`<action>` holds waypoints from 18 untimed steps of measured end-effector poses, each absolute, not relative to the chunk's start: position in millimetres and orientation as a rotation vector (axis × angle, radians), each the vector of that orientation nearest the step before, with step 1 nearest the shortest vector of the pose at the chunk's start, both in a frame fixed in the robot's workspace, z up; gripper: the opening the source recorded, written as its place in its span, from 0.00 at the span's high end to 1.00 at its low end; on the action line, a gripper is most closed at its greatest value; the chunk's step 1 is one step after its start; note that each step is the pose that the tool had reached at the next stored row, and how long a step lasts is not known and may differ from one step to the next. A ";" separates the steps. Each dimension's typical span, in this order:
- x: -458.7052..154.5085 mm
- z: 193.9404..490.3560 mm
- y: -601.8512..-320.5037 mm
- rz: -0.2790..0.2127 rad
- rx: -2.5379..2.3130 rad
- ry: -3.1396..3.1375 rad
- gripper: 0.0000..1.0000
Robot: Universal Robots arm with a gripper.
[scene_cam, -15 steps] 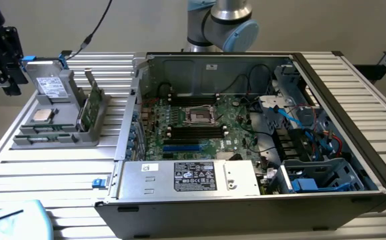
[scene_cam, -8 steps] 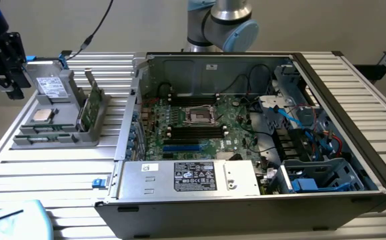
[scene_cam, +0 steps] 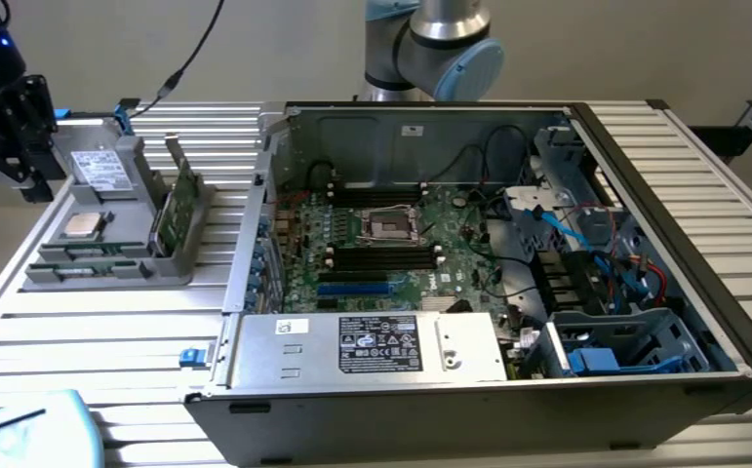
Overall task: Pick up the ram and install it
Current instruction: 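Pick up the ram and move it above insertion slot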
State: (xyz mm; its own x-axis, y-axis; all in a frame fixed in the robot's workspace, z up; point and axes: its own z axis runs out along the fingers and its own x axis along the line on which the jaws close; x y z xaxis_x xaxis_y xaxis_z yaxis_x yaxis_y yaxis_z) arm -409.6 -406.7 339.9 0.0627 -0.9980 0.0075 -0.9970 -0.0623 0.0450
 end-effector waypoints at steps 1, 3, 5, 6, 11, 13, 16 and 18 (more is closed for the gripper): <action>-409.6 338.5 -406.7 -0.040 2.262 -2.125 0.59; -409.6 335.6 -406.8 -0.040 2.263 -2.125 0.59; -409.6 332.8 -406.7 -0.041 2.263 -2.126 0.59; -409.6 331.2 -406.7 -0.042 2.263 -2.126 0.59; -409.6 322.2 -406.7 -0.044 2.264 -2.127 0.59; -409.5 318.6 -406.7 -0.045 2.265 -2.127 0.59; -409.5 313.0 -406.7 -0.045 2.265 -2.127 0.59; -409.5 309.4 -406.8 -0.045 2.265 -2.127 0.59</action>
